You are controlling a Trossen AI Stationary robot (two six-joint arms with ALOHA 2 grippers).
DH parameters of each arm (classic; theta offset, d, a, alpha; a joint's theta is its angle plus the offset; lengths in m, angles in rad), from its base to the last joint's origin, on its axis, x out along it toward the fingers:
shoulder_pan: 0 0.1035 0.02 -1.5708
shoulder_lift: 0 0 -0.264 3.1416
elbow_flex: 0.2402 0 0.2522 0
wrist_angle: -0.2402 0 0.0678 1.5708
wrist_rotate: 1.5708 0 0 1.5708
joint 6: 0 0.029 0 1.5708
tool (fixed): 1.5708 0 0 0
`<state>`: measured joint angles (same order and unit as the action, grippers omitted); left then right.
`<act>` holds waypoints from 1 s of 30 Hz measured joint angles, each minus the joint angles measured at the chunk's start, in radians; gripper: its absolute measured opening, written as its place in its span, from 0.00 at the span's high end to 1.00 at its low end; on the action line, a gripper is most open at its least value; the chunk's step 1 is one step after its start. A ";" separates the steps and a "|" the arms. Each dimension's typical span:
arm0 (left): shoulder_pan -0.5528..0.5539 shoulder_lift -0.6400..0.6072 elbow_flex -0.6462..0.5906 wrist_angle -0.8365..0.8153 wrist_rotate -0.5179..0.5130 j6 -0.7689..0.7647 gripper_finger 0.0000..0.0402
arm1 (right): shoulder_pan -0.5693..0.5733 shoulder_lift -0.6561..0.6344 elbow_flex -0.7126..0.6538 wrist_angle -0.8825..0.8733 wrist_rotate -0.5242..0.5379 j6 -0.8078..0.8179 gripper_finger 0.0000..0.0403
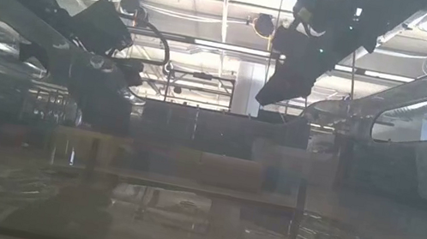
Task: Sort blocks by size
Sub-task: Put the yellow square block into the white bin
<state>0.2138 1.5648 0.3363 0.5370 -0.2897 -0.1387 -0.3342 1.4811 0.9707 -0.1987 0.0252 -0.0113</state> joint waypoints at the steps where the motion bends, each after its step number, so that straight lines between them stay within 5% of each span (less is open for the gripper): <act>1: 0.000 0.003 0.000 0.000 0.000 0.010 0.51 | 0.003 0.000 0.000 0.000 0.000 0.000 0.54; 9: 0.000 0.012 0.000 0.045 0.026 0.015 0.65 | 0.040 0.012 0.000 0.010 -0.002 -0.093 0.67; 20: 0.002 -0.014 0.033 0.272 0.318 -0.038 0.65 | 0.158 0.057 0.000 0.120 -0.004 -0.551 0.70; 30: 0.002 -0.014 0.134 0.271 0.477 -0.119 0.65 | 0.253 0.096 0.000 0.257 -0.004 -0.950 0.52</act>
<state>0.2157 1.5505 0.4703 0.8080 0.1868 -0.2573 -0.0810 1.5774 0.9706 0.0584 0.0214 -0.9611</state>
